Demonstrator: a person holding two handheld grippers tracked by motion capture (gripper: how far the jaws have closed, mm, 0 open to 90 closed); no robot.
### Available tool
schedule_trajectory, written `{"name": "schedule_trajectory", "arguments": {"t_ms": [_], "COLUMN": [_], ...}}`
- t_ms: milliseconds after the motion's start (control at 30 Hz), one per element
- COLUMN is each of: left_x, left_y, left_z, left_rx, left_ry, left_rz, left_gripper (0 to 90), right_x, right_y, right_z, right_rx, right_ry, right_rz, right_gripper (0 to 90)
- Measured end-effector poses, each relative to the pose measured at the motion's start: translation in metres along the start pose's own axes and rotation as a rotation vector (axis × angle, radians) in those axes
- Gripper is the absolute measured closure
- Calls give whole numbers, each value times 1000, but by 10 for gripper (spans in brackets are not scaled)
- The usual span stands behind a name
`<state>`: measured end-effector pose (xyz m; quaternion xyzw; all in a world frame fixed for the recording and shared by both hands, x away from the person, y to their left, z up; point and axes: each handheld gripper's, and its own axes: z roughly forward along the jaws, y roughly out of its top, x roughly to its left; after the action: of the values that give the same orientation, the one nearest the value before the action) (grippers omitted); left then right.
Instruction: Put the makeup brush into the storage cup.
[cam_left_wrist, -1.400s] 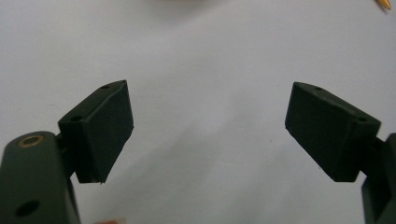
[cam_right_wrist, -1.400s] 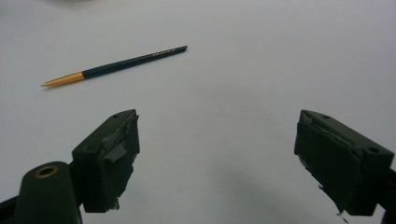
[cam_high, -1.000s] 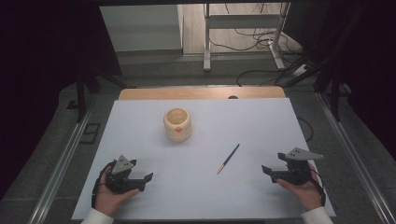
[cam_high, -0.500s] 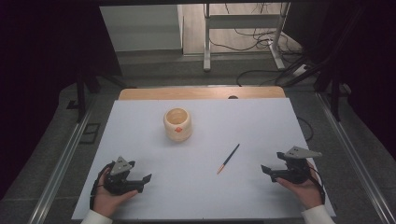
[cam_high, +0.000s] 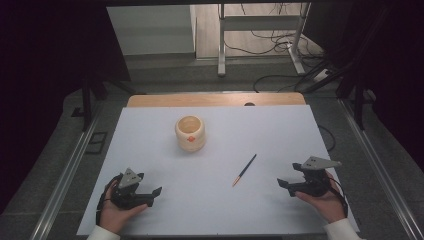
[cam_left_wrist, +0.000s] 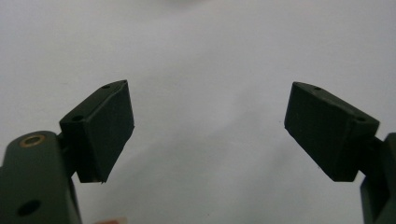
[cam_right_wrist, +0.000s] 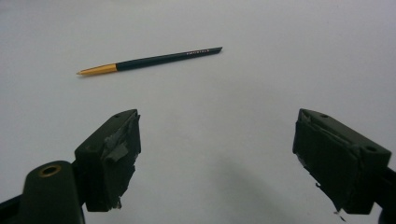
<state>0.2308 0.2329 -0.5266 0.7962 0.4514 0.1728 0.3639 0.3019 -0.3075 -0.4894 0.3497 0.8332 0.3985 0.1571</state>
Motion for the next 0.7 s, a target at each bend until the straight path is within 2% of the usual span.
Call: {"name": "schedule_trajectory", "arguments": {"t_ms": [367, 567, 700], "left_x": [0, -1, -3], "left_y": [0, 0, 1], "left_z": [0, 1, 1], "left_rx": [4, 3, 5], "left_ry": [-1, -4, -6], "left_rz": [1, 3, 7], "left_gripper": [163, 163, 163], "right_x": [-3, 0, 0], "right_y": [3, 5, 8], "right_z": [-1, 2, 1], "right_rx": [9, 18, 16], "right_ry": [7, 28, 19], "right_rz": [-25, -64, -102], "right_gripper": [168, 168, 181]}}
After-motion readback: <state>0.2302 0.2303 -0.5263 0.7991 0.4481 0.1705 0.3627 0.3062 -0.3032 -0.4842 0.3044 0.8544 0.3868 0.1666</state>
